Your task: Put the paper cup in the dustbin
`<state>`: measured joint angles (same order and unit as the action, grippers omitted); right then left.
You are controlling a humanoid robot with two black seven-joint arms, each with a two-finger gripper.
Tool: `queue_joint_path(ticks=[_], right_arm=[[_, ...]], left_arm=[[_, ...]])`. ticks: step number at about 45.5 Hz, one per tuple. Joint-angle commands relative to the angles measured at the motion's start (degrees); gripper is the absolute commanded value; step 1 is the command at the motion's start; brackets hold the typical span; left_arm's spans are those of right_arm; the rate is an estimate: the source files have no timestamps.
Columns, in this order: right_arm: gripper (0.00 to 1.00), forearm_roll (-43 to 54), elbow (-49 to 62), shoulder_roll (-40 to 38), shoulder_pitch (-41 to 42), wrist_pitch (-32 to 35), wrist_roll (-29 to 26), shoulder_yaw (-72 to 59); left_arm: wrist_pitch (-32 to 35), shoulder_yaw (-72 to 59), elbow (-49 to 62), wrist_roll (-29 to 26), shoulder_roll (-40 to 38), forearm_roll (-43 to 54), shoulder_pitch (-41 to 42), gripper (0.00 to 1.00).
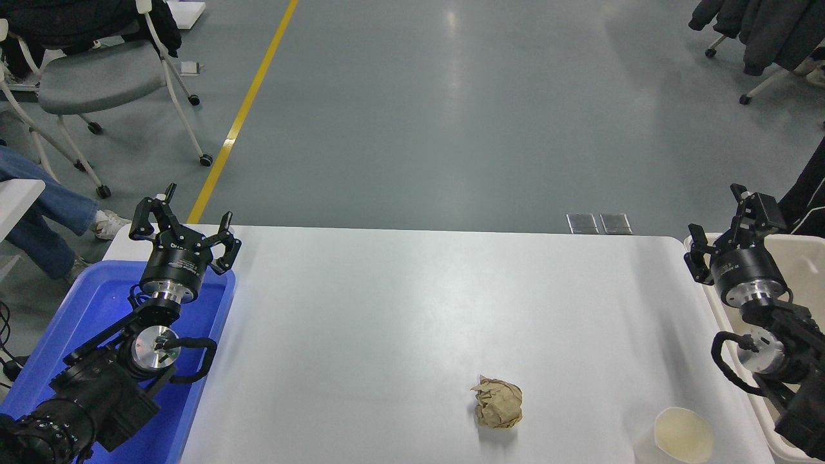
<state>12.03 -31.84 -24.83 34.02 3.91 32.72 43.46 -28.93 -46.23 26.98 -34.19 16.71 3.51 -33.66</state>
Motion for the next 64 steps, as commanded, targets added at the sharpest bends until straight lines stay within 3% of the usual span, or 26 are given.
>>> queue_joint_path(ticks=[1,64], right_arm=[[0.99,0.0,0.0,-0.3,0.2,0.0,0.0,-0.1],[0.99,-0.7,-0.8,-0.6,0.1,0.1,0.2,0.0]], left_arm=[[0.1,0.0,0.0,0.0,0.0,0.0,0.0,1.0],[0.2,0.0,0.0,0.0,0.0,0.0,0.0,1.0]])
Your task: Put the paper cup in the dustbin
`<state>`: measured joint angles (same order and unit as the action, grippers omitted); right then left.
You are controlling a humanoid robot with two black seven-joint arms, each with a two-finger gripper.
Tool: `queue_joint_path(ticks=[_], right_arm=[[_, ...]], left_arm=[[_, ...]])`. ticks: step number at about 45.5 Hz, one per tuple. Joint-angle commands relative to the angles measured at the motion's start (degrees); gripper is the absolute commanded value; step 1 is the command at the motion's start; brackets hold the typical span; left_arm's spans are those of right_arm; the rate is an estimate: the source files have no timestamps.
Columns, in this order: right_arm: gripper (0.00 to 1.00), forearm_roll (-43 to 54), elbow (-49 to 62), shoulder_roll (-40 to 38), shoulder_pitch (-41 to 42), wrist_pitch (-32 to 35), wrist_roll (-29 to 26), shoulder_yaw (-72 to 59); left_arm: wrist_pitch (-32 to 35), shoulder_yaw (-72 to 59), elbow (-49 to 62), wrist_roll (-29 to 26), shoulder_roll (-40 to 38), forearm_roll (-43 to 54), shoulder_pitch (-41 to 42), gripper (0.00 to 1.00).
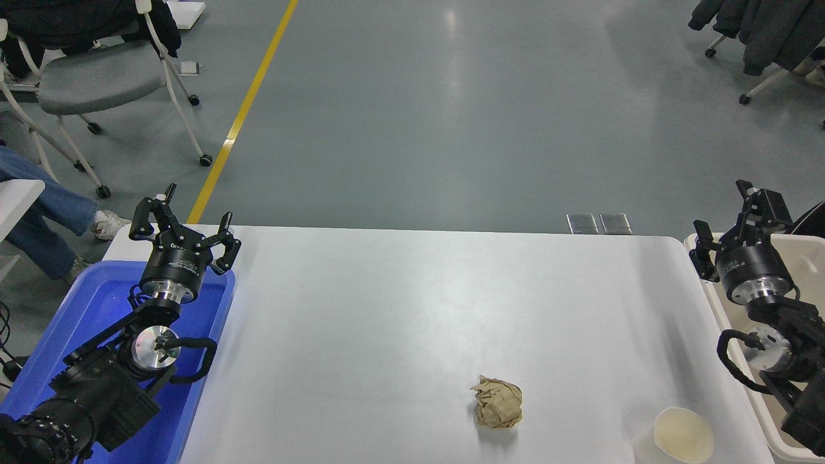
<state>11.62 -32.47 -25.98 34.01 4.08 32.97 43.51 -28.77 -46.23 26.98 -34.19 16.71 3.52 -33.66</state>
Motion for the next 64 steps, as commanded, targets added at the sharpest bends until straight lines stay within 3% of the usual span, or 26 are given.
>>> queue_joint_path(ticks=[1,14,23,34,53,64], right_arm=[[0.99,-0.3,-0.1,0.7,0.1,0.0,0.0,0.0],[0.99,-0.2,0.0,0.6,0.3,0.0,-0.8,-0.2],[0.99,-0.5,-2.6,-1.5,0.3,0.0,-10.3,1.4],[0.99,1.6,-15.1,-8.1,0.2,0.1,-10.7,-1.9],[0.99,18.9,-31.1,-19.2,2.2,0.2,-14.0,-11.2],[0.99,35.8,-39.9,-26.4,2.8,0.3,-14.6,-17.3]], left_arm=[[0.0,-0.1,0.0,0.0,0.0,0.0,0.0,1.0],[-0.2,0.0,0.0,0.0,0.0,0.0,-0.1,1.0],[-0.2,0.0,0.1,0.0,0.0,0.0,-0.1,1.0],[-0.3,0.0,0.1,0.0,0.0,0.0,-0.1,1.0],[-0.3,0.0,0.0,0.0,0.0,0.0,-0.1,1.0],[-0.4,0.0,0.1,0.1,0.0,0.0,-0.1,1.0]])
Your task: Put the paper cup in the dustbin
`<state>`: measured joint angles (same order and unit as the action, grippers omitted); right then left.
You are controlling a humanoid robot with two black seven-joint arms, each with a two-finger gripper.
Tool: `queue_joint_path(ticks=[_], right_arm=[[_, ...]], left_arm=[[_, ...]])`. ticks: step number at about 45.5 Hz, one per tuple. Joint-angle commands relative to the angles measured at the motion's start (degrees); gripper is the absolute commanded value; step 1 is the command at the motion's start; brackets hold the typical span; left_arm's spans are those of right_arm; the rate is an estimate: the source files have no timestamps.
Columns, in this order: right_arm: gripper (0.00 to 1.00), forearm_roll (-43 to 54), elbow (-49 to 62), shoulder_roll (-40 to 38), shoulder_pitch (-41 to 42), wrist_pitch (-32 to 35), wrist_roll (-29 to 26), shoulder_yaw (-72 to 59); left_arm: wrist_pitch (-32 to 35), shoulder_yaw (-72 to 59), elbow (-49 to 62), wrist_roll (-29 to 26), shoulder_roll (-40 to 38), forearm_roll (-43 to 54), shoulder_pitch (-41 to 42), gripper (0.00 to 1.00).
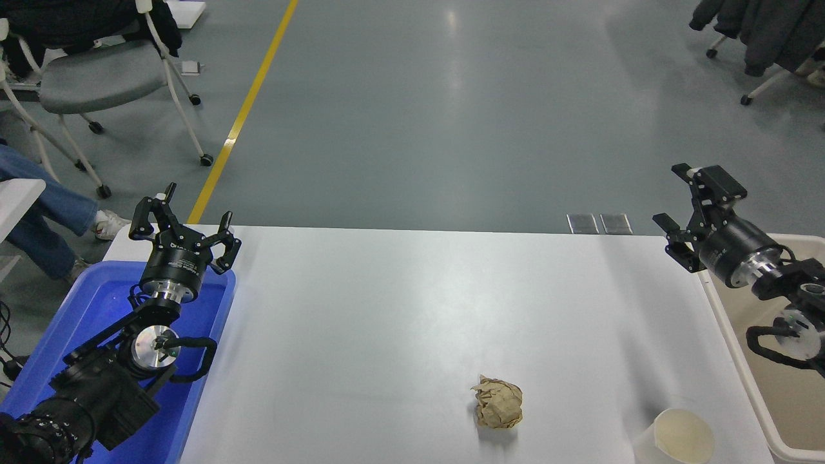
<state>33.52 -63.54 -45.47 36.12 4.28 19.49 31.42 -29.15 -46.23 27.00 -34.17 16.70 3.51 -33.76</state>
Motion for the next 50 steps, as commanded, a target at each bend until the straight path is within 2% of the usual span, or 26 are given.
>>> queue_joint_path(ticks=[1,7,13,29,36,45,50], right_arm=[[0.99,15.5,-10.0,-7.7,0.8,0.2,-1.1,-5.7],[0.99,24.7,-16.0,-11.9,1.7,0.5,-2.5,-9.2],[0.99,33.3,-20.5,-15.5,4.6,3.4,-6.5,-13.0],[0.99,45.8,-22.9,-17.3,12.8,14.5,-6.6,-23.1],[0.99,52.0,-22.6,-16.8,13.9,13.6,-6.7,-30.1],[0.98,56.2,-21.8,-16.7,13.4,4.2,-6.7,-39.0],[0.99,58.8,-21.8,-17.1,13.6,3.8,-6.6,-41.9]], left_arm=[[0.0,0.0,0.0,0.0,0.0,0.0,0.0,1.0],[0.0,0.0,0.0,0.1,0.0,0.0,0.0,1.0],[0.0,0.0,0.1,0.0,0.0,0.0,0.0,1.0],[0.0,0.0,0.0,0.1,0.0,0.0,0.0,1.0],[0.0,0.0,0.0,0.1,0.0,0.0,0.0,1.0],[0.0,0.0,0.1,0.1,-0.1,0.0,0.0,1.0],[0.0,0.0,0.1,0.1,-0.1,0.0,0.0,1.0]])
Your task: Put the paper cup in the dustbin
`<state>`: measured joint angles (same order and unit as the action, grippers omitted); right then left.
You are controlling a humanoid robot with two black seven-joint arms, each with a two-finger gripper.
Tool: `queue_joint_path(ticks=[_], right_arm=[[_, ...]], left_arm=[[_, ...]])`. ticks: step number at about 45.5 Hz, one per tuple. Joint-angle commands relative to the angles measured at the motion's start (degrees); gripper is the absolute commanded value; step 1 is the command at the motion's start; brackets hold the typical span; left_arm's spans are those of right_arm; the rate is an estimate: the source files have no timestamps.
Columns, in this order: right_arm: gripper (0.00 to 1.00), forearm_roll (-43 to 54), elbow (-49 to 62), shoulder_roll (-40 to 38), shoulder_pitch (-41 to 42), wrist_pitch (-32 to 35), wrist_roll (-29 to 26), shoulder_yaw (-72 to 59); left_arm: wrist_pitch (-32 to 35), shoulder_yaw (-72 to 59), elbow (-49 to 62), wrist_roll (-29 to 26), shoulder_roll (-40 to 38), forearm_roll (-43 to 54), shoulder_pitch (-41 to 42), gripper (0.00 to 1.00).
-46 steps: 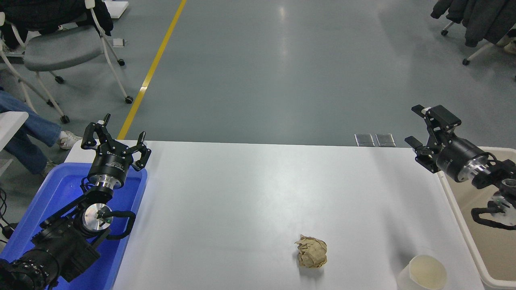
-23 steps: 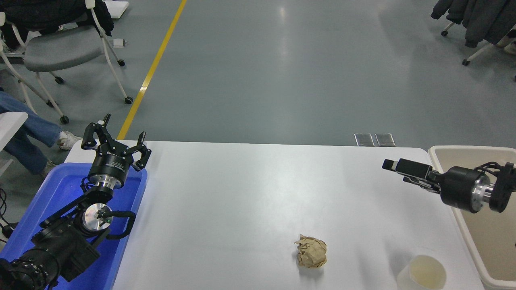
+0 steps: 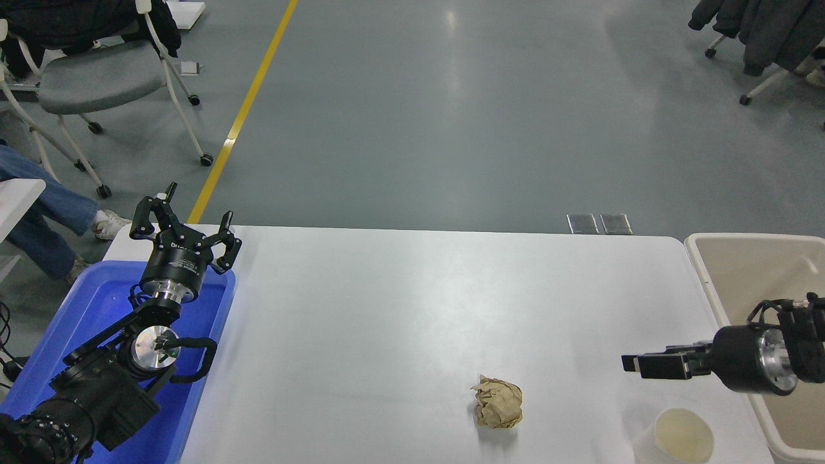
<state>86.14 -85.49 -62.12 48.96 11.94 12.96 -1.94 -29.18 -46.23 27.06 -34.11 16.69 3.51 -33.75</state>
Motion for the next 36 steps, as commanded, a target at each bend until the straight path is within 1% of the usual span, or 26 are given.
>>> queue_joint_path(ticks=[1,19,29,32,34,36], right_arm=[[0.99,6.8,0.2,-0.6,0.7,-3.9,0.0,-8.6],[0.99,10.5,0.1,-1.8,0.2,-3.9,1.0,-9.0],[0.99,10.8,2.4,-1.3,-0.4,-4.2,1.0,-9.0],[0.98,10.8,2.6,-1.1,-0.6,-4.6,1.0,-9.0],[0.94,10.9,2.9,-1.1,-0.6,-4.7,1.0,-9.0],[0.93,11.0,3.3,-1.1,-0.7,-4.9,1.1,-9.0]], left_arm=[[0.0,0.0,0.0,0.0,-0.1,0.0,0.0,1.0],[0.0,0.0,0.0,0.0,0.0,-0.1,0.0,1.0],[0.0,0.0,-0.1,-0.1,0.0,-0.1,0.0,1.0],[0.0,0.0,-0.1,0.0,0.0,0.0,0.0,1.0],[0.0,0.0,-0.1,0.0,0.0,0.0,0.0,1.0],[0.0,0.0,-0.1,0.0,-0.1,0.0,0.0,1.0]])
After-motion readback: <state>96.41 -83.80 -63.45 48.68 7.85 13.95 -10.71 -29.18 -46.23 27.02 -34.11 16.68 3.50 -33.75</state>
